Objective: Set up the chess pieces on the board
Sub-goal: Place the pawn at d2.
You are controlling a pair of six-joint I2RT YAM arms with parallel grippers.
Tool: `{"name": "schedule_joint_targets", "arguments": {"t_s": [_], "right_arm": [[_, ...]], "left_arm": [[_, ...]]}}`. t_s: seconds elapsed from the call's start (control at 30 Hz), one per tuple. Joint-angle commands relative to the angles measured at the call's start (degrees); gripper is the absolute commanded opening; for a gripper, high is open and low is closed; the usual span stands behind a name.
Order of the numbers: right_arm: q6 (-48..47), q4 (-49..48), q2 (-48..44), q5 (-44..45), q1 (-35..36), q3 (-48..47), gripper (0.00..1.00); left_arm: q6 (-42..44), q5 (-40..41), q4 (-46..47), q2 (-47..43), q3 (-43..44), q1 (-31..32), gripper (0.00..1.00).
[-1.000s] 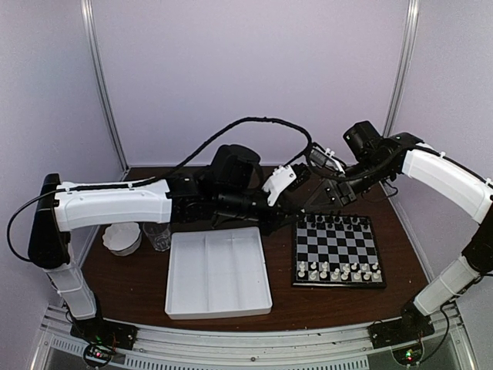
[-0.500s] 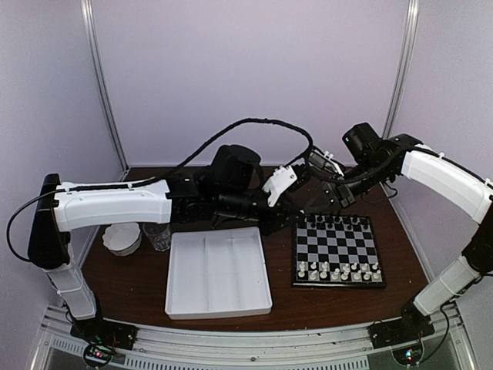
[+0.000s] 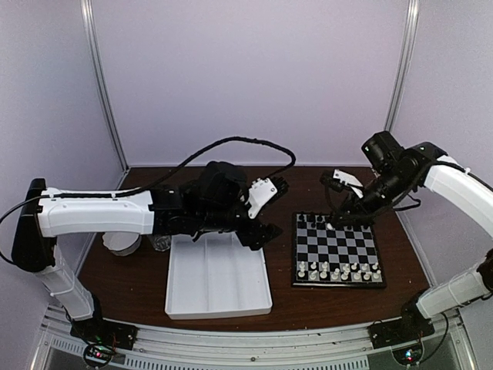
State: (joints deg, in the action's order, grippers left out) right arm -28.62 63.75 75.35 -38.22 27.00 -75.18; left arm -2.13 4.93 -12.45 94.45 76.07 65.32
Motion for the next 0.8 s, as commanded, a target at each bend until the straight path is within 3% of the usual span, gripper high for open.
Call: {"name": "schedule_joint_targets", "arguments": {"t_s": [0.0, 0.13, 0.3, 0.43, 0.77], "right_arm": [[-7.14, 0.17, -5.32, 15.77, -0.09, 8.80, 0.05], [-7.72, -3.38, -7.80, 19.47, 0.04, 15.30, 0.05], [-8.18, -7.57, -6.61, 21.74, 0.15, 19.52, 0.05], [-7.86, -10.73, -4.75, 22.30, 0.18, 20.92, 0.05], [-8.53, -13.95, -2.13, 21.52, 0.97, 22.57, 0.06]], "left_arm": [[-5.71, 15.80, 0.46, -2.14, -3.66, -0.04, 0.94], [-8.64, 18.52, 1.39, -1.92, -4.92, -0.66, 0.98], [-8.96, 15.20, -2.08, 1.28, -0.84, -0.86, 0.97], [-8.58, 11.53, -1.23, 2.68, 0.91, -0.89, 0.92], [-10.17, 14.67, -2.31, 2.09, 1.46, -0.89, 0.91]]}}
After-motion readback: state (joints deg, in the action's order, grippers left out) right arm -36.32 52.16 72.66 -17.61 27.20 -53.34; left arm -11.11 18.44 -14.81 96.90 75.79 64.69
